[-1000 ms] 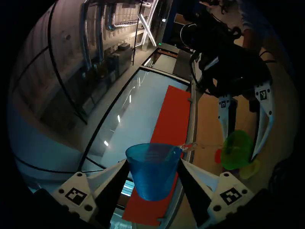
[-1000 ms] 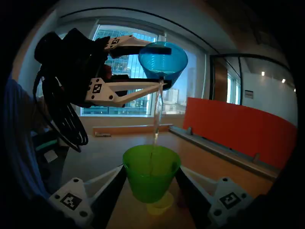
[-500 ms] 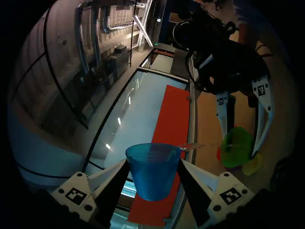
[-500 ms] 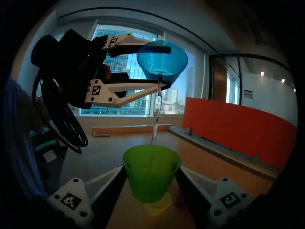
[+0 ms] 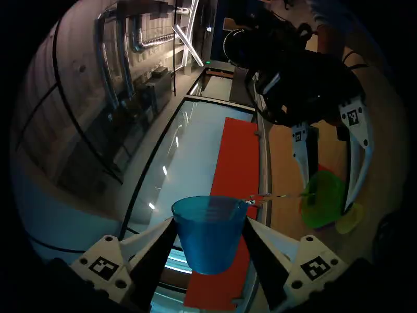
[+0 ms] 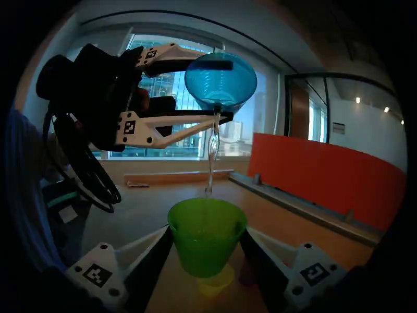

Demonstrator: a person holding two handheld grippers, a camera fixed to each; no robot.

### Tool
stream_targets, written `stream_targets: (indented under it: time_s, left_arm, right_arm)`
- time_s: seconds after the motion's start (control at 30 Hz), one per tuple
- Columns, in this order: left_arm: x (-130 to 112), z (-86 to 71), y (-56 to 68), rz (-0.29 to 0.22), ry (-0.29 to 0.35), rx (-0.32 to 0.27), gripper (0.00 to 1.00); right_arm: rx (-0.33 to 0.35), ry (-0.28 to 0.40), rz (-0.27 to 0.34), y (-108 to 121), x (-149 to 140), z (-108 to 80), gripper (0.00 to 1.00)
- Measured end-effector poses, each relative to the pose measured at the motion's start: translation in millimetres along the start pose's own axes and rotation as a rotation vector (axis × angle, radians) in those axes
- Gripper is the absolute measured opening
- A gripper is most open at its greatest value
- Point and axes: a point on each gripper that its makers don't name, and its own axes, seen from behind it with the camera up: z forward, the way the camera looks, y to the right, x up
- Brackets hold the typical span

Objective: Pour water

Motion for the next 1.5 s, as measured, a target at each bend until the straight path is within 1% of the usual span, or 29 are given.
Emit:
stream_targets:
  time_s: [0.2,0.4,0.6,0.8,0.9,1.1,1.27,1.5]
  left_arm:
    - [0.2,1.2,0.2,0.041,0.001,0.0,0.84]
    - [2.9,2.7,3.7,0.07,0.006,0.003,0.84]
    - [4.2,3.2,4.7,0.109,0.01,0.007,0.84]
    - [6.0,2.8,1.7,0.159,0.011,0.014,0.84]
    - [6.9,2.5,0.4,0.175,0.013,0.02,0.85]
    - [8.2,2.3,-0.8,0.198,0.015,0.022,0.84]
    - [8.6,1.7,0.7,0.222,0.011,0.022,0.85]
    - [9.0,0.5,8.6,0.232,0.008,0.021,0.85]
  right_arm:
    - [-0.003,-0.001,0.002,1.3,-1.3,-0.5,0.89]
    - [-0.005,-0.002,0.003,1.6,-1.1,0.3,0.89]
    - [-0.006,0.0,0.0,1.1,-0.1,1.1,0.89]
    - [-0.007,0.001,0.0,1.1,0.8,1.6,0.89]
    - [-0.007,0.001,0.001,1.4,1.0,1.6,0.89]
    - [-0.009,0.002,0.002,2.0,1.4,2.0,0.89]
    - [-0.008,0.004,0.002,1.9,1.3,1.5,0.89]
    - [-0.009,0.005,0.004,3.2,0.8,0.6,0.89]
